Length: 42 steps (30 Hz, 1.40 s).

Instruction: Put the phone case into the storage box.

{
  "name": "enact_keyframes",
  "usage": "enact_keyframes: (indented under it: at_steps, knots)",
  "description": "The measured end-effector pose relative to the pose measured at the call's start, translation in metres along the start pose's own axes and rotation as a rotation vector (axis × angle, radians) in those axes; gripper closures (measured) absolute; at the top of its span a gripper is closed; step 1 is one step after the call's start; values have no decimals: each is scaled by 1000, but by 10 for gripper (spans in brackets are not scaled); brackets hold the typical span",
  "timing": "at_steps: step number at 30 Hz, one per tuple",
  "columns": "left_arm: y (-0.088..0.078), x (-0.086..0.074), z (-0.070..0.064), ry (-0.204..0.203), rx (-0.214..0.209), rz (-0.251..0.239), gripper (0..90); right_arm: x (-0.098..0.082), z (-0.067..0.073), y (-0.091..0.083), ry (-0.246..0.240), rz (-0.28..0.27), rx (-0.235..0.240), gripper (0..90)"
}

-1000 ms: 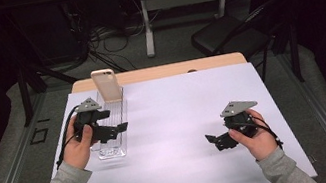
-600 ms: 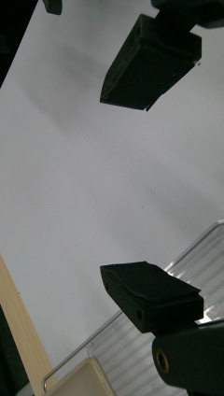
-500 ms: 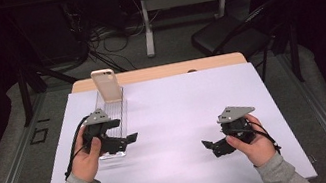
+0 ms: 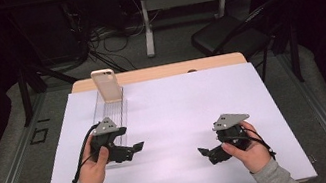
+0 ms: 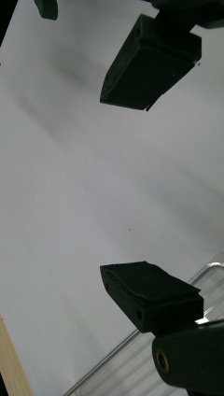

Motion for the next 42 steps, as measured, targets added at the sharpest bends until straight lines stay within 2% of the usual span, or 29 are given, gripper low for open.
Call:
enact_keyframes:
  at_steps: [4, 14, 17, 25, 42]
  knots:
    - [-2, -2, -1, 11, 18, -1, 157, -3, 1, 2, 2, 2, 2, 10]
    - [1, -9, -10, 6, -5, -9, 157, -11, 5, 7, 16, 5, 17, 10]
    - [4, -11, -12, 11, -8, -8, 157, -13, 5, 8, 14, 4, 19, 10]
    - [12, -20, -16, 13, 17, -4, 157, -17, 3, 10, 14, -3, 3, 10]
    - [28, -31, -23, 14, 10, -11, 157, -26, 5, 17, 19, 6, 15, 10]
Point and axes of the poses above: each handheld gripper's, and its own axes: y roughly forward along the jaws, x roughly out of its top, z roughly to its left, the point moved 7 cm from there along y, roughly forward along the jaws, and after that the axes turned 14 degrees about y, right-handed, at the moved point
